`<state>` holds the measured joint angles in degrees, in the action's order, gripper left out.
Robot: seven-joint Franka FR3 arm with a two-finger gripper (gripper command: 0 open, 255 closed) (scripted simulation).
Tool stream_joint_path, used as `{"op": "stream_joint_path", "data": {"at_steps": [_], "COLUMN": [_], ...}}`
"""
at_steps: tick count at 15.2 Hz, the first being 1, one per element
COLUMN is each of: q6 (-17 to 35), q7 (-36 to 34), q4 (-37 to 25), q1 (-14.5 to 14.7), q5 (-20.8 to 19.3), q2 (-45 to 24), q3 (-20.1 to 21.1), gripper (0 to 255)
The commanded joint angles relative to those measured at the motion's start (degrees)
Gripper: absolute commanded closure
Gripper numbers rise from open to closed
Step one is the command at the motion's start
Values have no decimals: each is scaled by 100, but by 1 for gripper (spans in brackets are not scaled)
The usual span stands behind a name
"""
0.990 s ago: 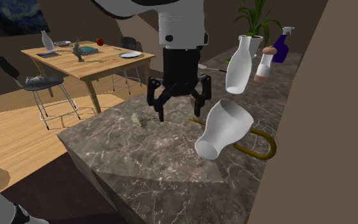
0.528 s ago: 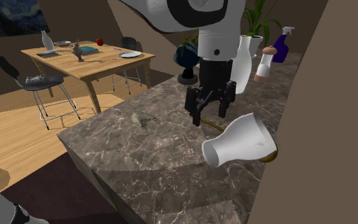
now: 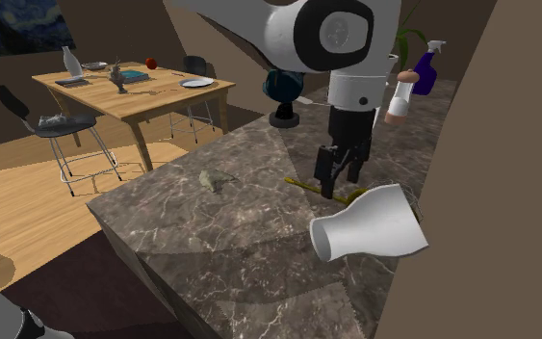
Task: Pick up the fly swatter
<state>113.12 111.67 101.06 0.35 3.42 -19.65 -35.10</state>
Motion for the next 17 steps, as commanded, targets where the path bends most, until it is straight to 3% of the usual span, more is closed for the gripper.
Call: {"op": "stream_joint_path", "data": {"at_steps": [1, 6, 7, 17], "q6": [109, 344, 344, 279], "q7": [38, 58, 62, 52], "q4": [21, 155, 151, 120], "q1": [-28, -53, -57, -46], "q5": [57, 126, 129, 106], "q2": [-100, -216, -221, -182], "q3": [29, 64, 64, 53], "gripper": [0, 0, 255, 255]}}
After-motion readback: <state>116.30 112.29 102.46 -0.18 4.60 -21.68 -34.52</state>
